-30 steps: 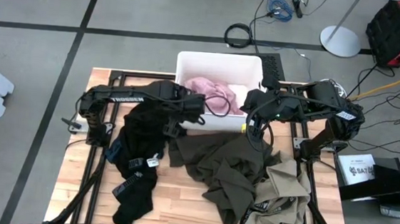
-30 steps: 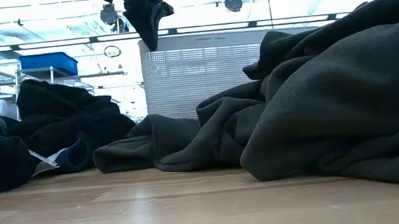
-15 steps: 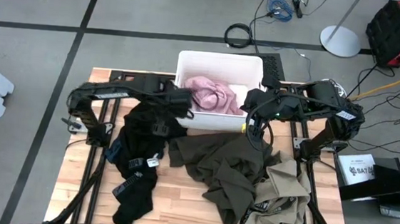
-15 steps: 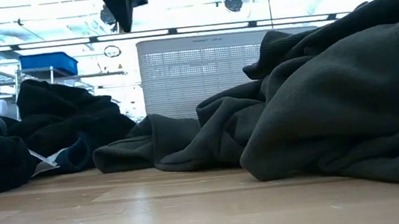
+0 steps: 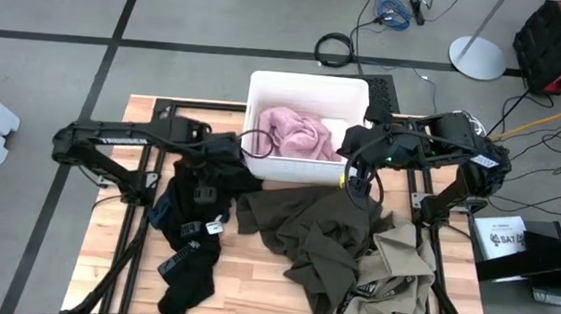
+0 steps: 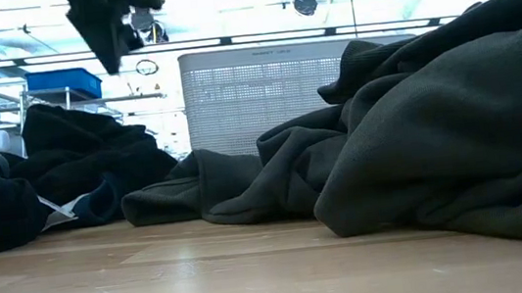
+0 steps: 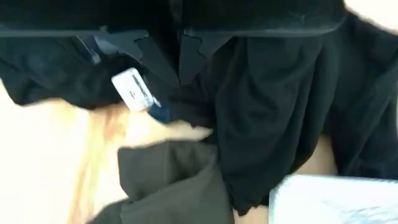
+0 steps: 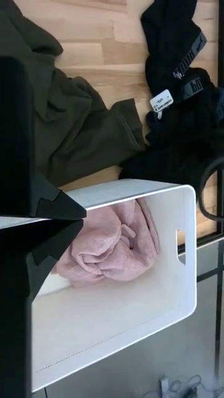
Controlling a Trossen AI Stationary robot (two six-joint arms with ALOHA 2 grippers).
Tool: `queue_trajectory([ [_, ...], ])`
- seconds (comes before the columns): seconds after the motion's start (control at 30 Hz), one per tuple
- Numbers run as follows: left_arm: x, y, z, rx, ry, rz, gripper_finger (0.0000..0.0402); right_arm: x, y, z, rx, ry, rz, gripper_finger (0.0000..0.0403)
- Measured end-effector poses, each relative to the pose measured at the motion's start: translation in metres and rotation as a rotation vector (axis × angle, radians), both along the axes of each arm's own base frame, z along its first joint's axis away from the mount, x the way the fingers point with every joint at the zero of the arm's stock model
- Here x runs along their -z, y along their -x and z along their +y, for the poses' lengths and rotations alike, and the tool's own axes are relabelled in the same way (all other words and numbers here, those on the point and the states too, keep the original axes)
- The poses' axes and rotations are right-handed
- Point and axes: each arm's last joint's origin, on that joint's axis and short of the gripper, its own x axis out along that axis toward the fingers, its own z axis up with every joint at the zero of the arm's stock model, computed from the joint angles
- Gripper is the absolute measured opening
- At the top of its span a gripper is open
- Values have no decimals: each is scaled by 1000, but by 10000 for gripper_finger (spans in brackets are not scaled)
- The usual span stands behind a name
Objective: Sort clothes
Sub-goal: Put the dark blue shorts into the white bin
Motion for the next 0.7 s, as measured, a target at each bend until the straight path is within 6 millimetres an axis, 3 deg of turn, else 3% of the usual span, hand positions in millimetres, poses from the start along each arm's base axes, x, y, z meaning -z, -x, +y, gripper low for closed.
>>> queue_trajectory([
  [0.17,32,-4,-1,90,-44,27,56,0,0,-4,22,-7,-3,0],
  [0.4,50,-11,-8,191,-42,84,128,0,0,-5,44,-25,-11,0],
  [0.53,58,-17,-24,326,14,92,160,0,0,-5,48,-29,-13,0],
  [0.7,62,-22,-53,543,-7,48,164,0,0,-5,55,-35,-16,0],
])
